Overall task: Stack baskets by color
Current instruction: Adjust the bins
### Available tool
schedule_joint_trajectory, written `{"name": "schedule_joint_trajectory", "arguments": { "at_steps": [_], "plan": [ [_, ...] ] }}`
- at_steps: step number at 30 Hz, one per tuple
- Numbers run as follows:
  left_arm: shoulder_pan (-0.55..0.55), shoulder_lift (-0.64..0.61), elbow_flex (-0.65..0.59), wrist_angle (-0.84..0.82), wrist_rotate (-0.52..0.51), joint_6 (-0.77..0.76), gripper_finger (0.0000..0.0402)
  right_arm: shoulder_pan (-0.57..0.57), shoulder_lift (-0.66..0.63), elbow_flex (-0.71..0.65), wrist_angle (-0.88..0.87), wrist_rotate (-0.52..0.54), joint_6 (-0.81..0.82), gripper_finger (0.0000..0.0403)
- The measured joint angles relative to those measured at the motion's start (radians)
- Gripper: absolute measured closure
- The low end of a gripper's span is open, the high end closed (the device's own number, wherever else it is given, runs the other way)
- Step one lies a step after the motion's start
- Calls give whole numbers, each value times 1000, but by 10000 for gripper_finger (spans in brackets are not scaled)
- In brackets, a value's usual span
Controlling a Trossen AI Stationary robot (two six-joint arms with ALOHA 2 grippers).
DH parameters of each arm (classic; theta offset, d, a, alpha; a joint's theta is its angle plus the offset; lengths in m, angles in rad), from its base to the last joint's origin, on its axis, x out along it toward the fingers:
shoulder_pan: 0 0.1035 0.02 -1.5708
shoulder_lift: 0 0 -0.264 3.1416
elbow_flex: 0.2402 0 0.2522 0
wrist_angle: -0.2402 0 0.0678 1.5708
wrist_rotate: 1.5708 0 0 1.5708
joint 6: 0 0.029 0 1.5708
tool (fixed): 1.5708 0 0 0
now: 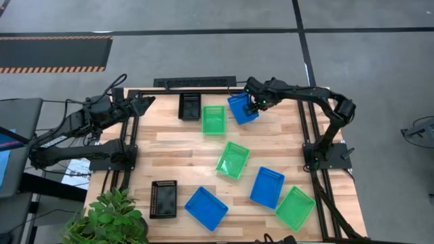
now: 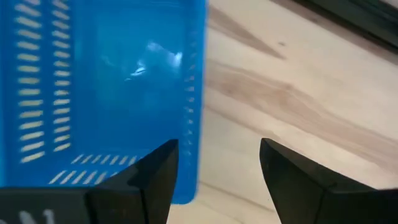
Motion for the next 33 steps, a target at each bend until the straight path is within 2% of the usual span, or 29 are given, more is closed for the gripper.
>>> {"name": "schedule_joint_trajectory", "arguments": {
  "at_steps": [10,29,33],
  "plan": [
    [0,0,0,0,-5,-1,145,39,17,1,77,-16,-5,155],
    [0,0,0,0,-6,-3,145,40,114,0,37,-16,-29,155],
    [0,0,0,-1,-6,-3,145,49,118,0,33,-16,-23,184]
  ]
}}
